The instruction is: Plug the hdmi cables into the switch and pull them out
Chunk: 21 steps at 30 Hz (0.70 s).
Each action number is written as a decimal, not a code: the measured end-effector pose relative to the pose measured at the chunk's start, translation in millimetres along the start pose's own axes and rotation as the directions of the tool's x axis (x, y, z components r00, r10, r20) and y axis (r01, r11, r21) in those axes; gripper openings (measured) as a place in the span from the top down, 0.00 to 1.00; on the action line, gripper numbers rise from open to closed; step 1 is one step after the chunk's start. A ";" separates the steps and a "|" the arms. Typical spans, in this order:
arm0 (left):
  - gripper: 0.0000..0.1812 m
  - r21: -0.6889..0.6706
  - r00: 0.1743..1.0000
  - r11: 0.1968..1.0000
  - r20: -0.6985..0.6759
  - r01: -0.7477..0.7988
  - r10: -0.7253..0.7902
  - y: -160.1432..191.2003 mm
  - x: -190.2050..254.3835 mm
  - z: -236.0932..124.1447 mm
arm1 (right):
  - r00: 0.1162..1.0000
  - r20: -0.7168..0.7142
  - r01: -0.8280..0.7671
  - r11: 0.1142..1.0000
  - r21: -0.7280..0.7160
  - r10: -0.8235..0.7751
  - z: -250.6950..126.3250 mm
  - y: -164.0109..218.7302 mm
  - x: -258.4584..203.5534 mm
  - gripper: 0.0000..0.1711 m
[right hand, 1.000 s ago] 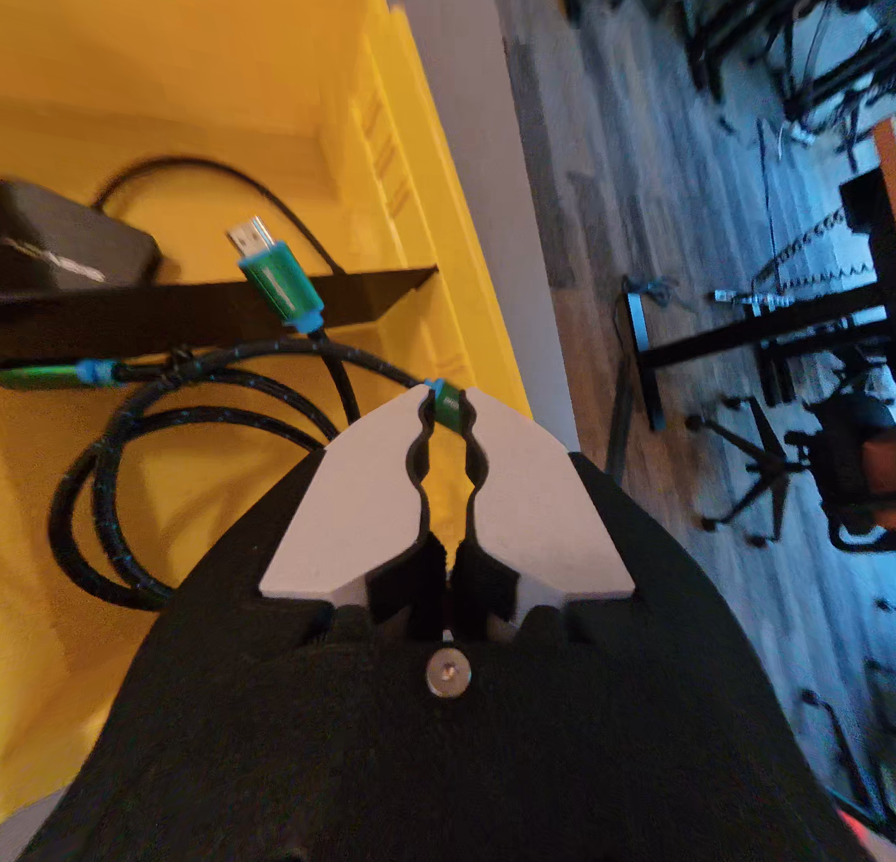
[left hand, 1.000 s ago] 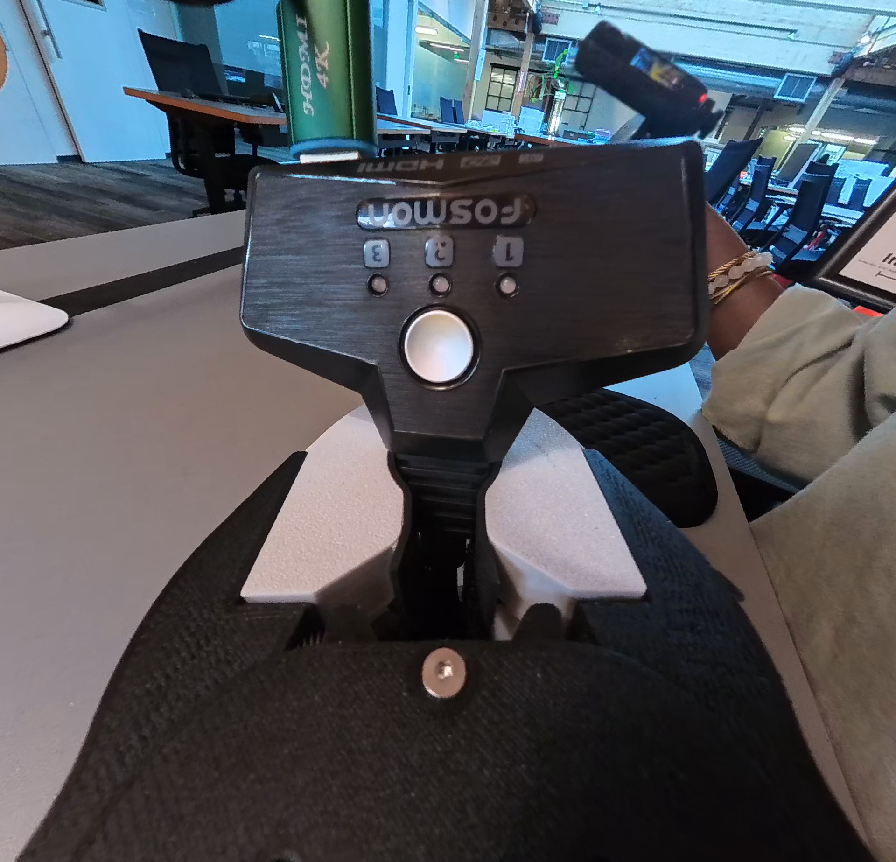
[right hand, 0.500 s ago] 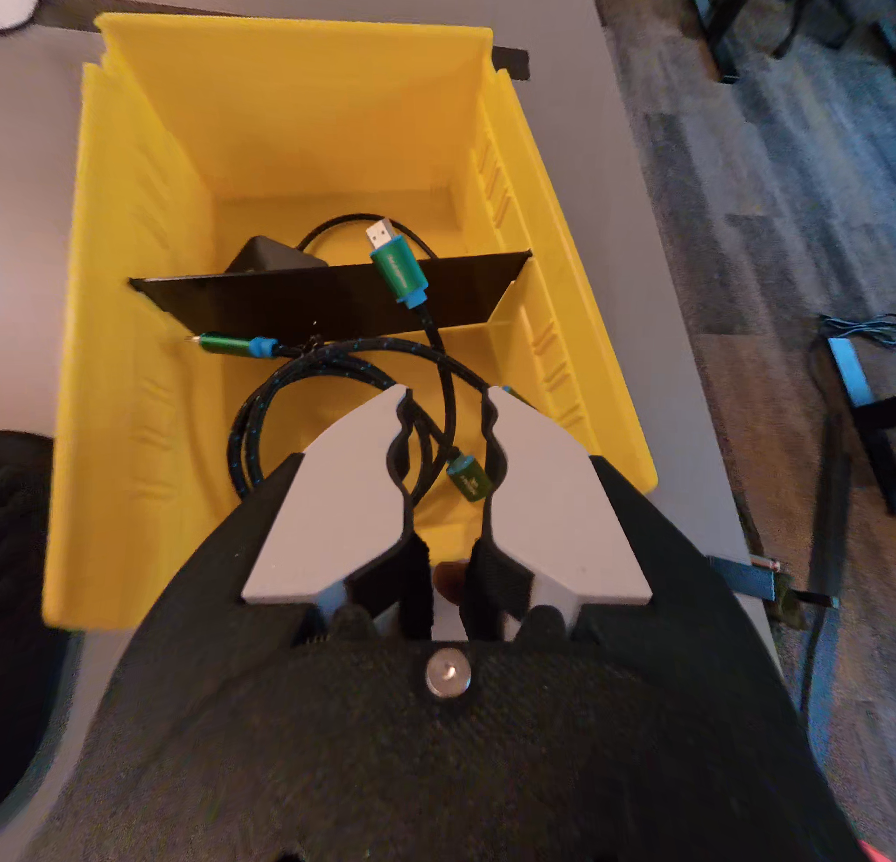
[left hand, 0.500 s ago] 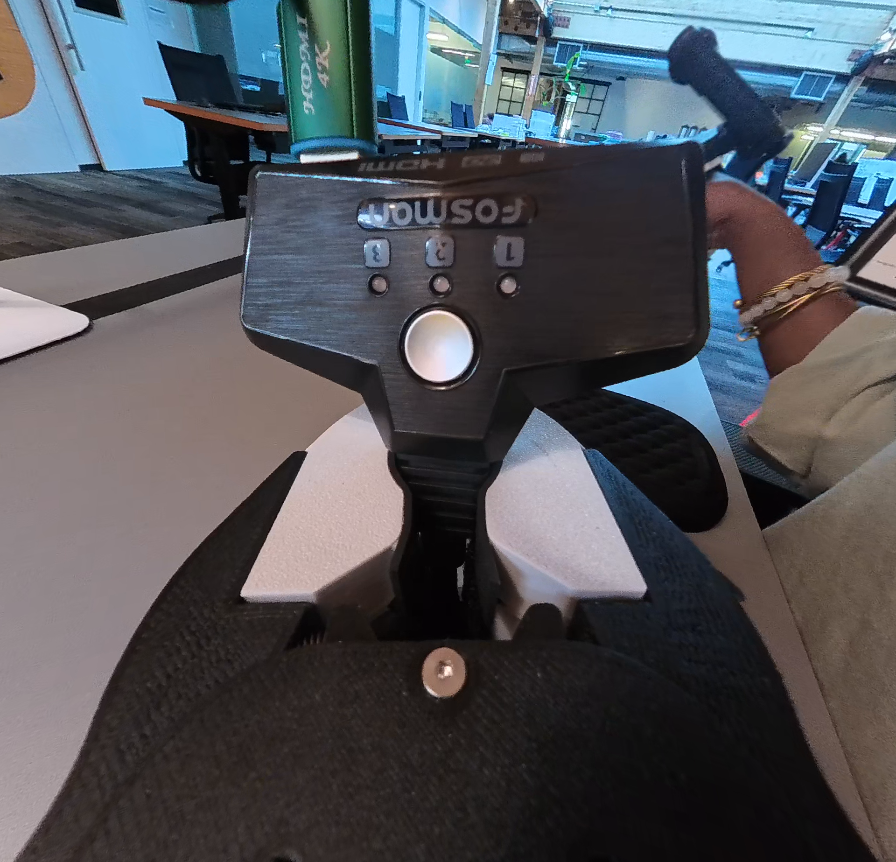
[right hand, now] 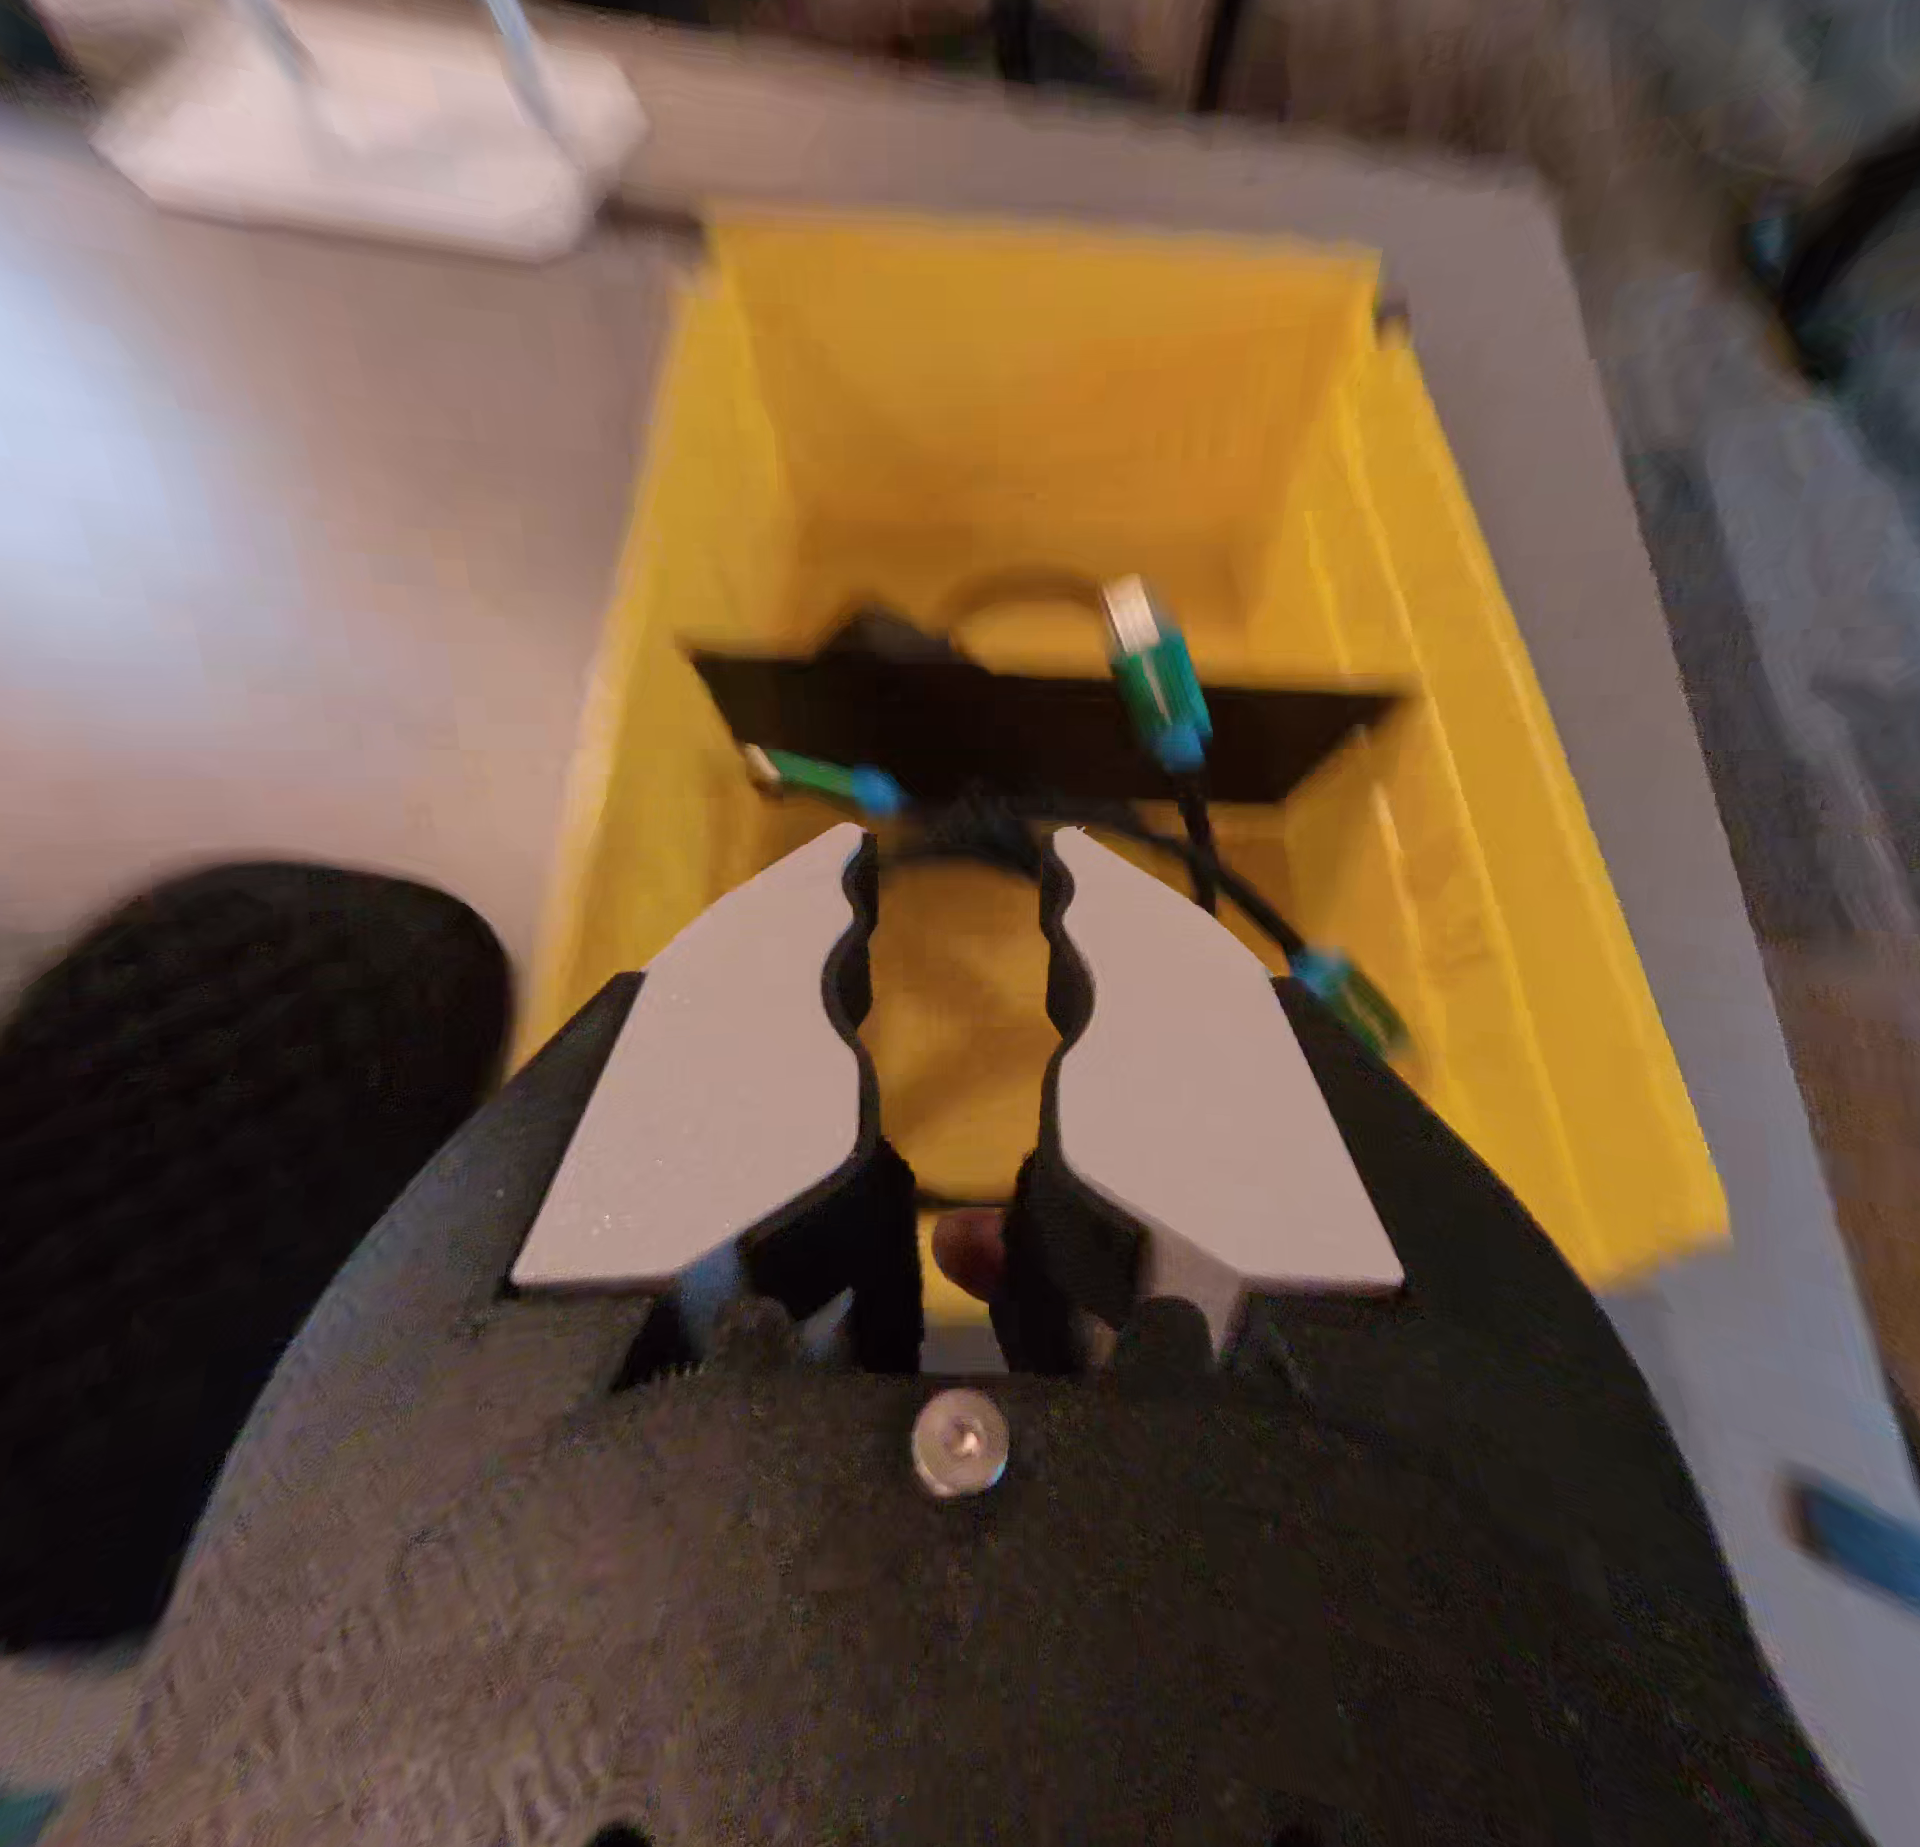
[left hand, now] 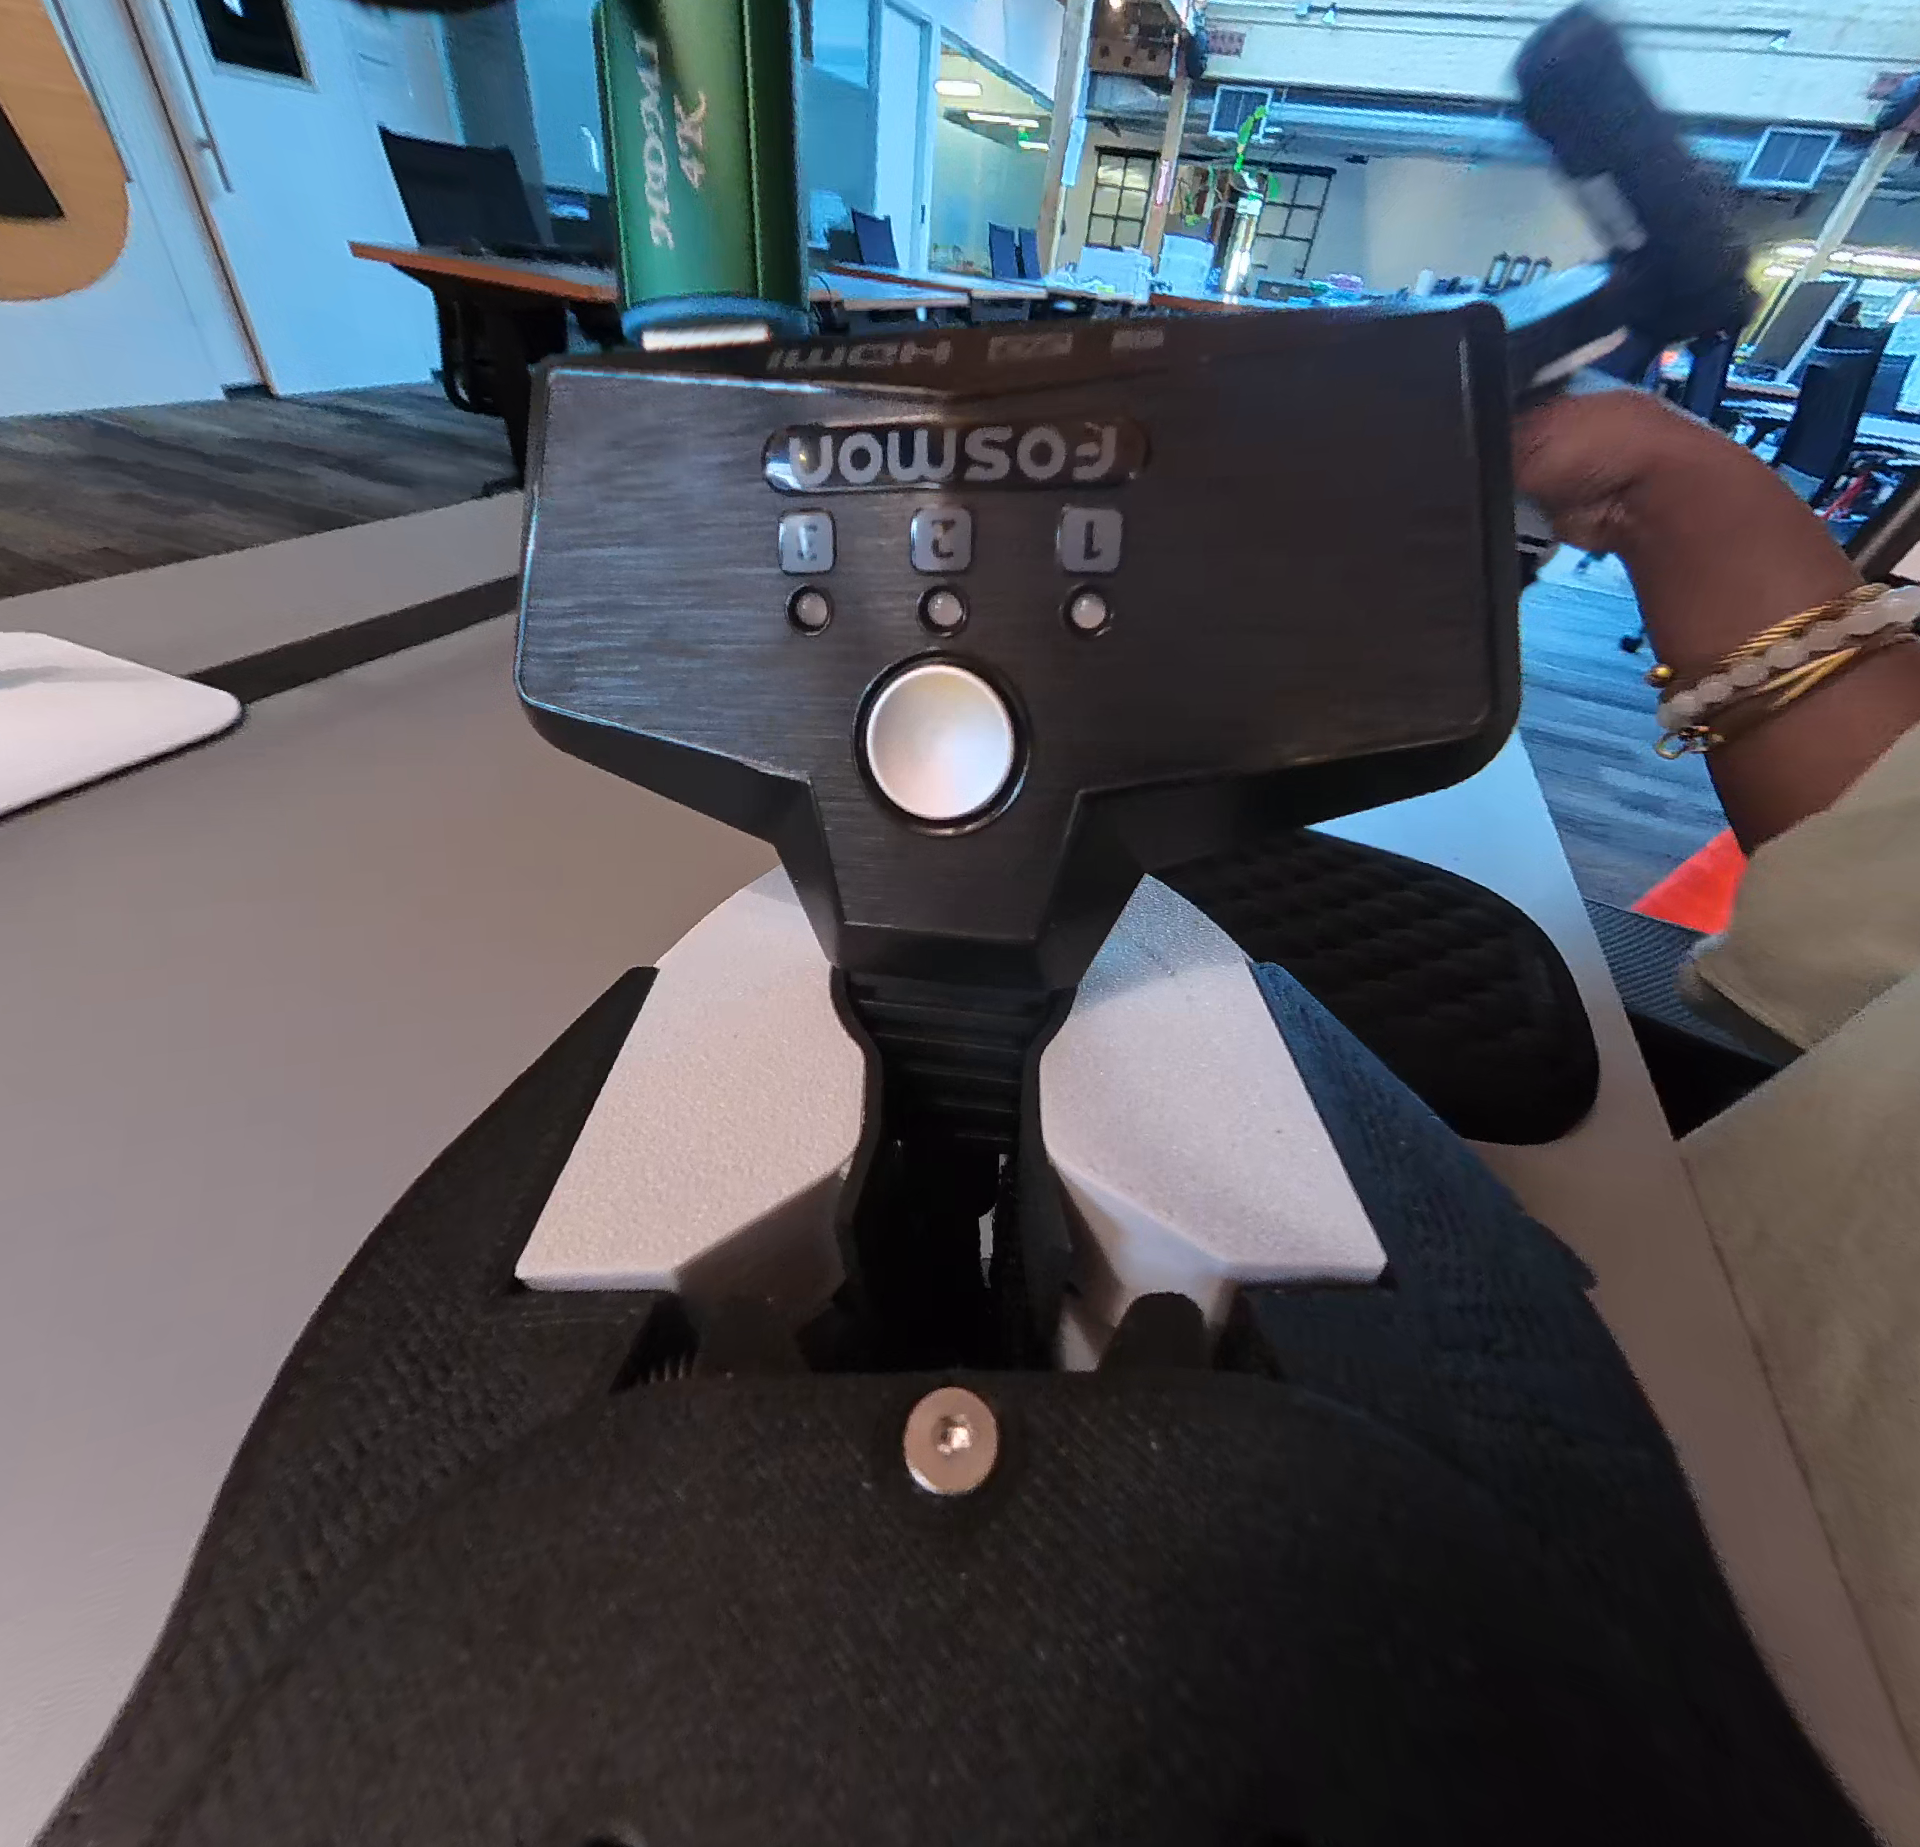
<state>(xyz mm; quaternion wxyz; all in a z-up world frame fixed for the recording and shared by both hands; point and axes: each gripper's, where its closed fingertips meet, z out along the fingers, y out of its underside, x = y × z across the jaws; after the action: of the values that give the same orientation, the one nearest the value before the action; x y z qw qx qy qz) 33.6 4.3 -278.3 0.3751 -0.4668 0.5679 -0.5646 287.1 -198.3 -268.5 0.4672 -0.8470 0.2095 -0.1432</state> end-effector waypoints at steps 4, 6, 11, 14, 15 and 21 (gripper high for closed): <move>0.88 0.040 0.997 0.997 0.037 -0.062 0.061 -8.7 -3.1 -4.7 | 0.948 0.294 -0.035 0.878 0.478 -0.122 -33.7 -84.8 -77.5 0.79; 0.88 0.074 0.997 0.995 0.044 -0.072 0.068 -14.7 -4.6 -8.5 | 0.883 0.410 -0.067 0.803 0.593 -0.229 -52.8 -106.6 -114.7 0.74; 0.88 0.075 0.996 0.995 0.057 -0.068 0.064 -17.8 -7.7 -11.5 | 0.712 0.567 -0.130 0.716 0.686 -0.414 -66.9 -121.7 -194.8 0.44; 0.88 0.039 0.993 0.994 0.061 -0.100 0.098 -12.3 -7.4 -9.8 | 0.624 0.645 -0.184 0.720 0.670 -0.441 -53.7 -115.2 -235.4 0.33; 0.88 0.026 0.992 0.994 0.061 -0.108 0.107 -10.8 -7.2 -9.4 | 0.605 0.666 -0.186 0.735 0.652 -0.437 -45.1 -111.8 -246.0 0.34; 0.88 0.019 0.991 0.990 0.006 -0.136 0.136 -9.0 2.1 -7.9 | 0.437 0.768 -0.196 0.783 0.590 -0.468 -23.4 -100.2 -301.8 0.61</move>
<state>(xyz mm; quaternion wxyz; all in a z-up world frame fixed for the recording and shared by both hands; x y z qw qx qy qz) 26.5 5.3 -268.5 0.4187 -0.4246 0.5921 -0.5421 36.0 -20.3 -185.1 0.7334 -0.6105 -0.1986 0.2238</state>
